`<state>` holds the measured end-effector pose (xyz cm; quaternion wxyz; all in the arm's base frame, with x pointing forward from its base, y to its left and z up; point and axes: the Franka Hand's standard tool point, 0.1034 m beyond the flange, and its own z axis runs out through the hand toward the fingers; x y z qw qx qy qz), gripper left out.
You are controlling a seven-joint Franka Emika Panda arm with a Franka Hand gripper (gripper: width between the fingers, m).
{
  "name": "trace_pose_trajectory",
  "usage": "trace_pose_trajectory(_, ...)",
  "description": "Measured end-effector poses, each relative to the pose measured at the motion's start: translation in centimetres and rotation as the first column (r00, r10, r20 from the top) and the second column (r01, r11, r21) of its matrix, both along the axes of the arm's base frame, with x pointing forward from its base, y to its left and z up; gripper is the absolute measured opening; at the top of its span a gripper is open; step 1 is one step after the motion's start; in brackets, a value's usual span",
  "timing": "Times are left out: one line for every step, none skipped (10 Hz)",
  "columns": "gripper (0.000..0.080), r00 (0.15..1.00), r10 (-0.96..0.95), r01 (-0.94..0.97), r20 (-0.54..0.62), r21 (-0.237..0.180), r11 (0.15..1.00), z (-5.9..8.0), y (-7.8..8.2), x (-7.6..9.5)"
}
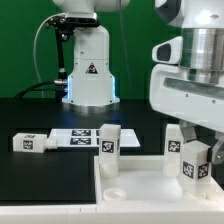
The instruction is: Assemble square table
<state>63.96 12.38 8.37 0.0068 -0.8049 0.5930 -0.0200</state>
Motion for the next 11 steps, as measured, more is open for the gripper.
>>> trace_pose_trajectory(0.0285, 0.993, -0.115, 0.115, 0.007, 0.027, 0.993, -0.03, 0.02, 0.04)
trace_pose_trajectory(0.0285, 0.974, -0.227, 0.226, 0.022, 0.049, 0.973, -0.08, 0.1, 0.05)
trace_pose_trajectory(0.0285, 0.96, -0.275, 0.272, 0.042, 0.063, 0.96, -0.12, 0.24, -0.15)
trace_pose_trajectory(0.0366, 0.967, -0.25, 0.247, 0.042, 0.06, 0.967, -0.16, 0.24, -0.09)
trace_pose_trajectory(0.0366, 0.981, -0.19, 0.188, 0.039, 0.046, 0.981, -0.27, 0.27, -0.24)
trace_pose_trajectory(0.0501, 0.998, -0.065, 0.065, 0.022, 0.013, 0.998, -0.39, 0.32, -0.55)
trace_pose_trajectory(0.0618, 0.998, 0.059, -0.059, 0.016, -0.005, 0.998, -0.26, 0.18, -0.43)
trace_pose_trajectory(0.0618, 0.971, 0.239, -0.239, 0.002, -0.029, 0.971, 0.02, 0.19, -0.3)
trace_pose_trajectory(0.064, 0.943, 0.334, -0.334, -0.004, -0.035, 0.942, 0.12, 0.31, -0.22)
trace_pose_trajectory(0.0648, 0.93, 0.367, -0.367, -0.006, -0.037, 0.929, 0.0, 0.19, -0.23)
trace_pose_trajectory(0.0648, 0.899, 0.438, -0.438, -0.011, -0.042, 0.898, -0.03, 0.11, -0.22)
